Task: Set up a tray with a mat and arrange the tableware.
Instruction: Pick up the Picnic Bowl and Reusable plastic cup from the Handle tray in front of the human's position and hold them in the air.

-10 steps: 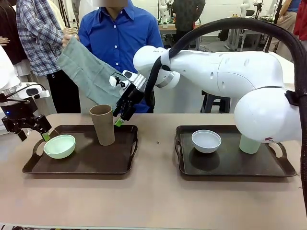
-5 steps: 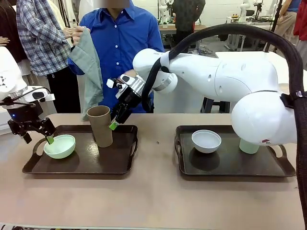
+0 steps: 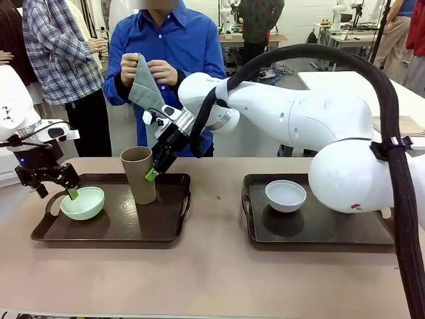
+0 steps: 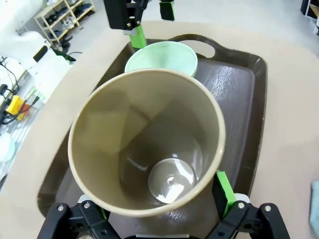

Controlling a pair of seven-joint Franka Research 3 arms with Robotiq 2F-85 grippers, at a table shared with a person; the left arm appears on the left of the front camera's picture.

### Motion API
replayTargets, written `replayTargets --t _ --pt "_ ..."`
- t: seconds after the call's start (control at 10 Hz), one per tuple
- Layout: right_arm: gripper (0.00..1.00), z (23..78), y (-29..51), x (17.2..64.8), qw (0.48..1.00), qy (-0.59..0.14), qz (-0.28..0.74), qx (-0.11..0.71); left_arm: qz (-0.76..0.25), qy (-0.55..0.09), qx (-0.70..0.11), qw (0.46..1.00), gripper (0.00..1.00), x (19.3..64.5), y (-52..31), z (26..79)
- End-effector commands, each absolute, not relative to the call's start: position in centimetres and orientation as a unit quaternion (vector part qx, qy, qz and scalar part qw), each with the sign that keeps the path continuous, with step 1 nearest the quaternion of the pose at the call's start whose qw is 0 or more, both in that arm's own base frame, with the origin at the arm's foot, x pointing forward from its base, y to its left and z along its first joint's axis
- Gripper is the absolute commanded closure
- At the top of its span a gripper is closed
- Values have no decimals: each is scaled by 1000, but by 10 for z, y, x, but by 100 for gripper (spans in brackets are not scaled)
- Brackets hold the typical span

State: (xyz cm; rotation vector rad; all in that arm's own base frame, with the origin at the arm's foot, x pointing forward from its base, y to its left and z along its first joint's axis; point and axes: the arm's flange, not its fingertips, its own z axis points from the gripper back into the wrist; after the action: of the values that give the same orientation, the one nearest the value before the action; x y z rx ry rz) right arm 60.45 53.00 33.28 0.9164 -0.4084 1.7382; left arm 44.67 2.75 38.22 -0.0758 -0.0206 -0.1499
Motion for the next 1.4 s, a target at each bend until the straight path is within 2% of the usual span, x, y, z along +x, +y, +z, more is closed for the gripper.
replayTargets --t 0.0,1.3 --pt "0 332 553 624 544 -171 734 368 -86 -19 -51 995 0 448 26 376" --pt "0 328 562 619 542 -171 743 355 -48 28 -62 997 0 473 24 336"
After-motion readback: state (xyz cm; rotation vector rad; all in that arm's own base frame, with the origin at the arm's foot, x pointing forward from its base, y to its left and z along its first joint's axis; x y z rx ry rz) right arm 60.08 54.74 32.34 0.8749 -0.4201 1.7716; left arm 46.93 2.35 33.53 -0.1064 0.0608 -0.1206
